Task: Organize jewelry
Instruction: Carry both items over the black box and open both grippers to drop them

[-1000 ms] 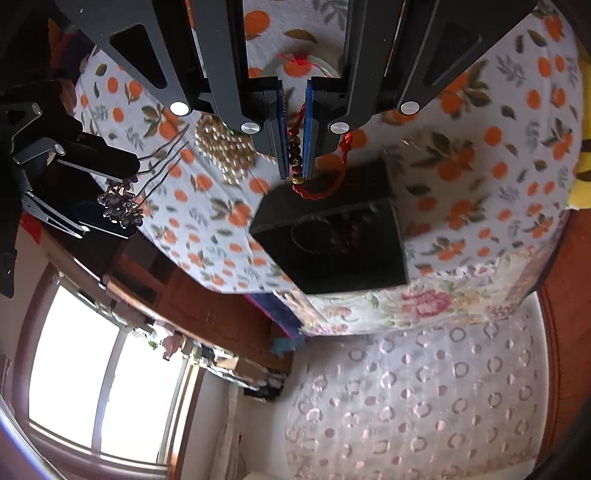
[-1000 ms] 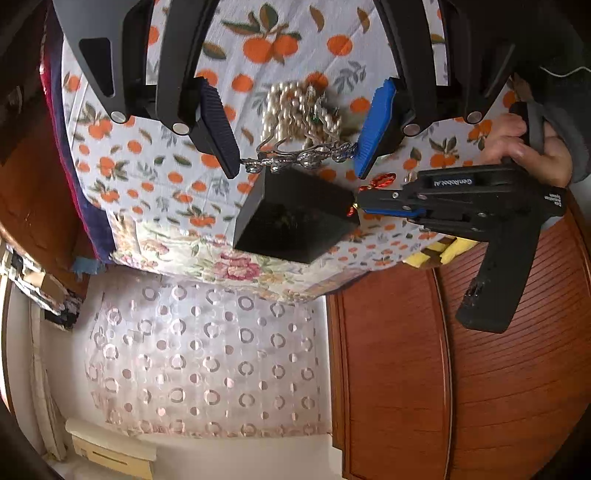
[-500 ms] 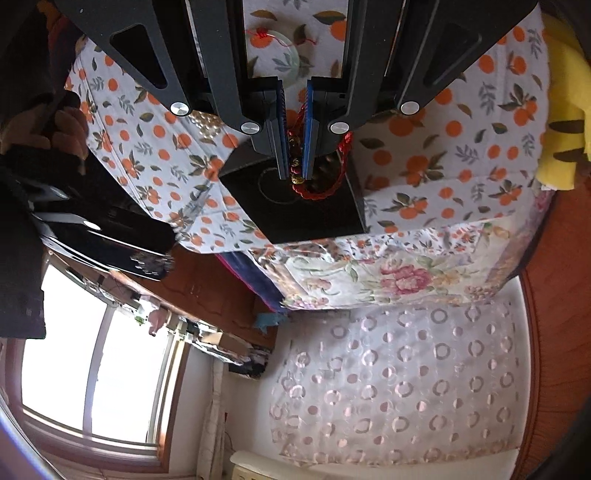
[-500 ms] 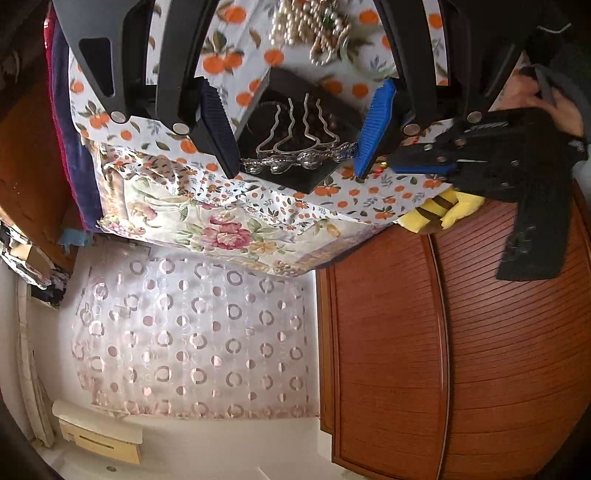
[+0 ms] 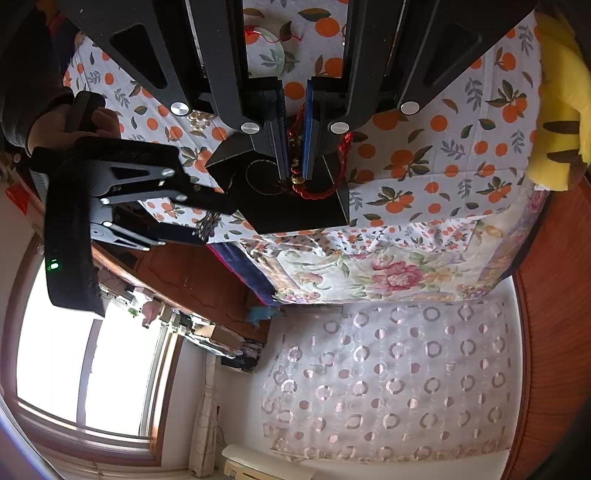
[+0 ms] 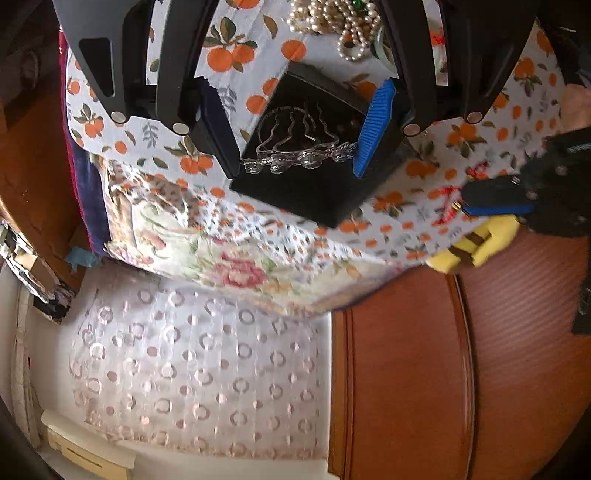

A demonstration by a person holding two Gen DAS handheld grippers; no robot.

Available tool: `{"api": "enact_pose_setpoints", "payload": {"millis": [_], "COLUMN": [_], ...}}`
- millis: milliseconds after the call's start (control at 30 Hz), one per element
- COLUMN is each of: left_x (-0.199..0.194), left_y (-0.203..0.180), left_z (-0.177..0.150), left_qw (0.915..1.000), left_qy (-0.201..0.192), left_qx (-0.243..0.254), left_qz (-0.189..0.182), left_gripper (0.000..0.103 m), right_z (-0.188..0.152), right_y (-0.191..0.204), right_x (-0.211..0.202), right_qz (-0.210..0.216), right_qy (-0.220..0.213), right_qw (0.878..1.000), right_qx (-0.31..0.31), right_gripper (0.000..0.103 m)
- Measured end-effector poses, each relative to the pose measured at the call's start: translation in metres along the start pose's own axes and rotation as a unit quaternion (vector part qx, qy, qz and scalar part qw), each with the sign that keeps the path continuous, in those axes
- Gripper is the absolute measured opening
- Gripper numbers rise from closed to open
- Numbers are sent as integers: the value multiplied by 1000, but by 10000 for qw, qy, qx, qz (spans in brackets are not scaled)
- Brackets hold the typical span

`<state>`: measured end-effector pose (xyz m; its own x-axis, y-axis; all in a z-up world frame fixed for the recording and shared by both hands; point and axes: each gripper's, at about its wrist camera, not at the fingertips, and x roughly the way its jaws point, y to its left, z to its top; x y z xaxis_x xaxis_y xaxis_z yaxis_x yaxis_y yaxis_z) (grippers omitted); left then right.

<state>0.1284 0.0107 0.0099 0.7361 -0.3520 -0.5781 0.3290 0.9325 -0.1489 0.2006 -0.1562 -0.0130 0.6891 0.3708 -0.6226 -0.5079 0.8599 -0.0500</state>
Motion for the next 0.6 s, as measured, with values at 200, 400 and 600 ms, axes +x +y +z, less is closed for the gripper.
{"api": "enact_pose_setpoints", "payload": {"millis": [200, 400, 600], "left_x": [-2, -2, 7], "left_y": [2, 5, 4], "left_z": [1, 5, 14], "left_qw": [10000, 10000, 9999], "left_qy": [-16, -14, 23], "left_qx": [-14, -3, 61], "left_qz": [20, 59, 86], "left_gripper": [6, 6, 6], "right_z": [5, 9, 8], "right_y": [4, 2, -10], "right_x": [27, 40, 26], "right_qz": [-21, 162, 155], "right_qy": [500, 475, 273], "right_qw": [9987, 9987, 9991], "right_qx": [-86, 79, 278], "right_gripper": [66, 75, 75]}}
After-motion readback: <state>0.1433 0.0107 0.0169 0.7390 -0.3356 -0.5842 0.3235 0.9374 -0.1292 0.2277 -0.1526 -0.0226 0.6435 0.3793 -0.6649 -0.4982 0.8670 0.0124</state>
